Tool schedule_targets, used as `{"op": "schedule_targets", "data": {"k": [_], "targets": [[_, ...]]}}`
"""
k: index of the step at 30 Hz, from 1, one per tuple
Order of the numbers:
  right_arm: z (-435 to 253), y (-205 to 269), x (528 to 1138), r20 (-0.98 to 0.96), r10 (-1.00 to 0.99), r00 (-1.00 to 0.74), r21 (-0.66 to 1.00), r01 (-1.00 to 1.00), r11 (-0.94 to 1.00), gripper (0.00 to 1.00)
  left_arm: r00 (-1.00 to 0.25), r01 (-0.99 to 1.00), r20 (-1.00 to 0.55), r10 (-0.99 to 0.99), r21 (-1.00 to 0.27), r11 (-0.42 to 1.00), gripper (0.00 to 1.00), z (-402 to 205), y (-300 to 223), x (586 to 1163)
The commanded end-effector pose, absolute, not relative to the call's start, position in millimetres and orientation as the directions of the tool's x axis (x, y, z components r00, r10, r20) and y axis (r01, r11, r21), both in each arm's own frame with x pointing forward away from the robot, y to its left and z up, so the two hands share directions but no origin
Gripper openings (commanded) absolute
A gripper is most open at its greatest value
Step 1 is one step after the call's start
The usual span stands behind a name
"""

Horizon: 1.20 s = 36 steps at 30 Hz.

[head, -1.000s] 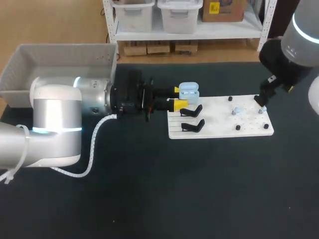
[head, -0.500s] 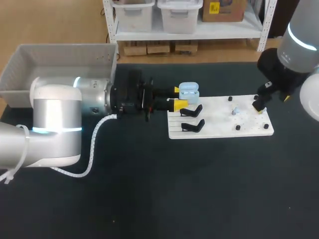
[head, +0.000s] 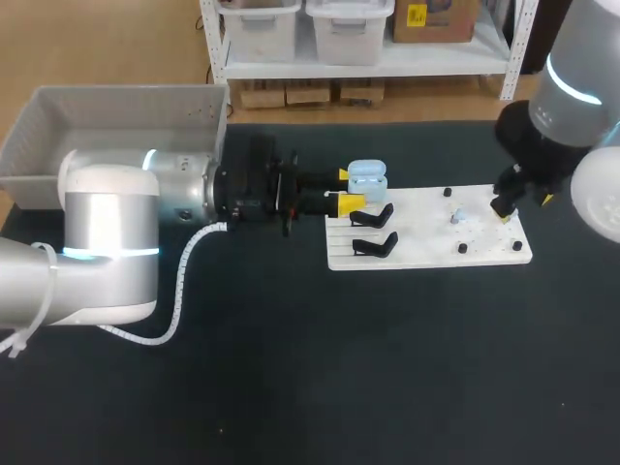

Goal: Pick up each earbud case from the left stands, insert the matching earbuds, close the lid, and place the case in the box.

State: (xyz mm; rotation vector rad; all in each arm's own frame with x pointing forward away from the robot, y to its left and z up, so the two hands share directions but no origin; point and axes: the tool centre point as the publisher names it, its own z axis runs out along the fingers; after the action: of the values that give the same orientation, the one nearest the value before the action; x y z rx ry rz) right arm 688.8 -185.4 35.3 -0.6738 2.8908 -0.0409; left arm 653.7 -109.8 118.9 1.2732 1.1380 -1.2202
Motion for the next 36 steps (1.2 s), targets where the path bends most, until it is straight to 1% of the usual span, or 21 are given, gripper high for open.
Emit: {"op": "schedule_targets", "data": {"k": [1, 3, 14, 19, 27, 36], "targets": [[30.3, -182.8, 691.7, -0.155, -0.439, -0.885, -0.073, -0.433, 0.898, 0.50, 0.052, 0.997, -0.999, -0.010, 0.053, -0.057, 0.00, 118.0, -109.7, 652.6], [29.3, -182.4, 692.3, -0.155, -0.438, -0.885, -0.077, -0.432, 0.899, 0.51, 0.052, 0.997, -0.999, -0.010, 0.053, -0.057, 0.00, 118.0, -109.7, 652.6], [24.5, -183.8, 695.5, -0.163, -0.416, -0.895, -0.088, -0.407, 0.909, 0.49, 0.052, 0.997, -0.999, -0.010, 0.053, -0.057, 0.00, 118.0, -109.7, 652.6], [22.0, -183.9, 696.6, -0.162, -0.410, -0.897, -0.097, -0.399, 0.912, 0.45, 0.052, 0.997, -0.999, -0.010, 0.053, -0.057, 0.00, 118.0, -109.7, 652.6], [19.1, -183.6, 699.1, -0.169, -0.394, -0.903, -0.112, -0.380, 0.918, 0.43, 0.052, 0.997, -0.999, -0.010, 0.053, -0.057, 0.00, 118.0, -109.7, 652.6], [18.2, -184.4, 704.5, -0.174, -0.378, -0.909, -0.129, -0.360, 0.924, 0.36, 0.052, 0.997, -0.999, -0.010, 0.053, -0.057, 0.00, 118.0, -109.7, 652.6]]}}
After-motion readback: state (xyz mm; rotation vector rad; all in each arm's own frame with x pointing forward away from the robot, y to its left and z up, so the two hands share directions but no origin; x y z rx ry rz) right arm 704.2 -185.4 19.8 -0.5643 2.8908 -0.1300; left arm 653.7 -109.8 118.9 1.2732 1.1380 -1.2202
